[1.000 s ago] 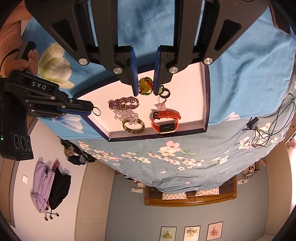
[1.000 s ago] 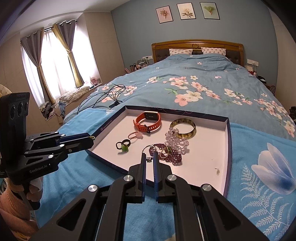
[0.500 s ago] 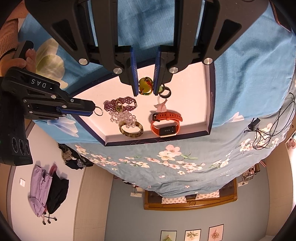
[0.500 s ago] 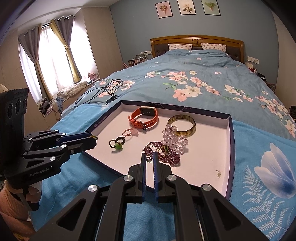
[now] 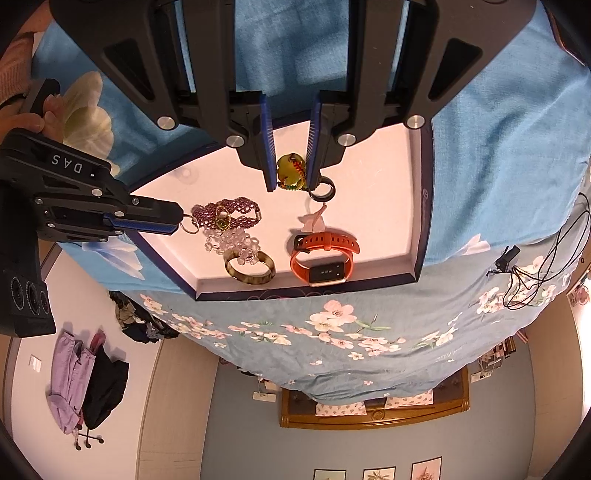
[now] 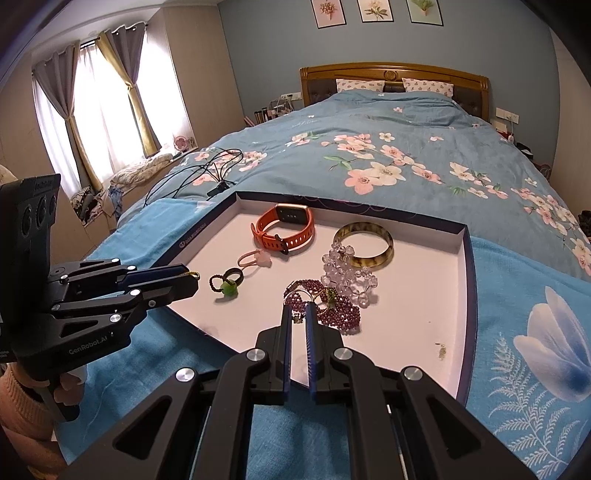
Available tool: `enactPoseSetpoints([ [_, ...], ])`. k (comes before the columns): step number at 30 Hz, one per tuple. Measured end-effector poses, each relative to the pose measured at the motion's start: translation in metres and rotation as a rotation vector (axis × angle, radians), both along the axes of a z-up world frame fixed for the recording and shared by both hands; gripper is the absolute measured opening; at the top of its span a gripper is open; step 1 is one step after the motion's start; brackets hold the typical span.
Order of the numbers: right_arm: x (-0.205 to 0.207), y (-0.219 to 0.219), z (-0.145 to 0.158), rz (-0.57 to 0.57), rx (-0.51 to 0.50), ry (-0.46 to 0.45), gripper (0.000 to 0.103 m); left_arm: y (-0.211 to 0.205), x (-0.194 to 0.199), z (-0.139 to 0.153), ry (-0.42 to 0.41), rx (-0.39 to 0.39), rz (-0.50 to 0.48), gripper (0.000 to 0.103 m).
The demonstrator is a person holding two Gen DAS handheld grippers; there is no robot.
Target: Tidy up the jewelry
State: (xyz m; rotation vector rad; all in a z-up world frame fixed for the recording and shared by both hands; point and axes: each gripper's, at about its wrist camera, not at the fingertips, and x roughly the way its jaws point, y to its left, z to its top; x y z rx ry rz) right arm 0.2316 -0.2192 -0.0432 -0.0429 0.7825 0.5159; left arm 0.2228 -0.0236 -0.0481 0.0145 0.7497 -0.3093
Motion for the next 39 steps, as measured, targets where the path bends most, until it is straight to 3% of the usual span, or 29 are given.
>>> enactPoseSetpoints([
  [16, 0.012, 0.009, -0.018, 0.005, -0.056, 0.058, 0.006, 0.002, 0.017, -0.021, 0.072, -0.006, 0.02, 0.016],
  [27, 0.009, 0.005, -0.015, -0.006, -0.031, 0.054, 0.006, 0.004, 0.024, -0.027, 0.098, -0.02, 0.031, 0.02],
  [32, 0.002, 0.0, -0.009, -0.018, -0.005, 0.039, 0.008, 0.003, 0.018, -0.024, 0.08, -0.019, 0.029, 0.032],
  [36, -0.01, -0.006, 0.0, -0.038, 0.028, 0.013, 0.025, 0.004, 0.006, -0.014, 0.039, -0.017, 0.032, 0.046],
  [38, -0.017, -0.009, 0.005, -0.049, 0.042, -0.003, 0.032, 0.006, -0.005, -0.006, 0.004, -0.019, 0.043, 0.066],
  [39, -0.022, -0.01, 0.007, -0.055, 0.046, -0.017, 0.04, 0.008, -0.01, -0.002, -0.012, -0.019, 0.047, 0.07],
])
